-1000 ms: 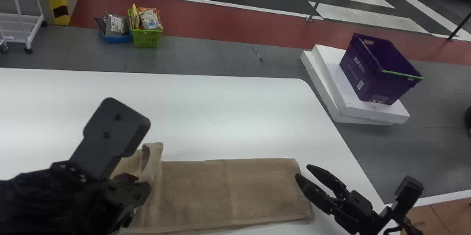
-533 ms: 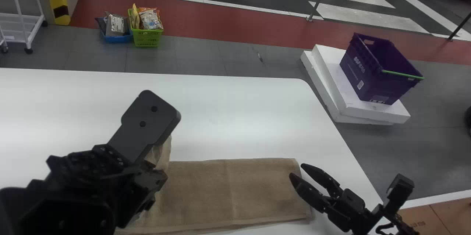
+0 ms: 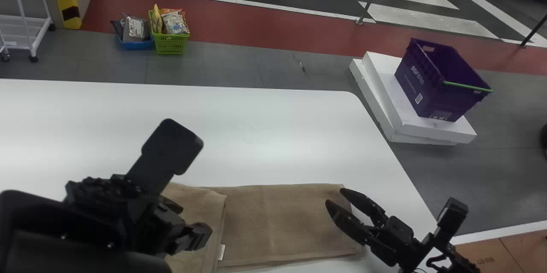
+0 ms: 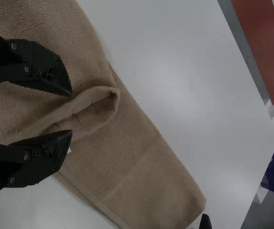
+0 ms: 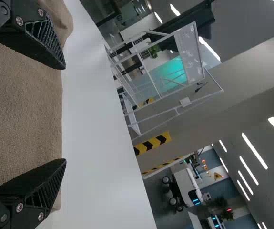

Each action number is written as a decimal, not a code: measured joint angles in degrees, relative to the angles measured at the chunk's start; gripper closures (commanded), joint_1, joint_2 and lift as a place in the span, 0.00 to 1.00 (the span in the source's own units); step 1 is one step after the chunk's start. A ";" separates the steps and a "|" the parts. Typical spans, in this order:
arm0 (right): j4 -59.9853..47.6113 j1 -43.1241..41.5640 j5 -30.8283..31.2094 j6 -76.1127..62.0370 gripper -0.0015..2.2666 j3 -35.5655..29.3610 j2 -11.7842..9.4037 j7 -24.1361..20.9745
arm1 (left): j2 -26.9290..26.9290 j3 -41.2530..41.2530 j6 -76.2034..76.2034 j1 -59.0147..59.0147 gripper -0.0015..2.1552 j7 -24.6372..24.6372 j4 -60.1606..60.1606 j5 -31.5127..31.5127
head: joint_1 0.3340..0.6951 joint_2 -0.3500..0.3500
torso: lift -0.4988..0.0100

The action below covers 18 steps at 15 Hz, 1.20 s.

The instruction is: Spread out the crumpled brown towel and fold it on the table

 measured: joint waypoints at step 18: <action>-34.90 4.62 0.60 56.68 0.08 18.87 3.58 -25.53 | 0.00 41.75 0.00 10.10 0.03 4.89 -10.82 23.10 | 1.00 0.63 | 0.73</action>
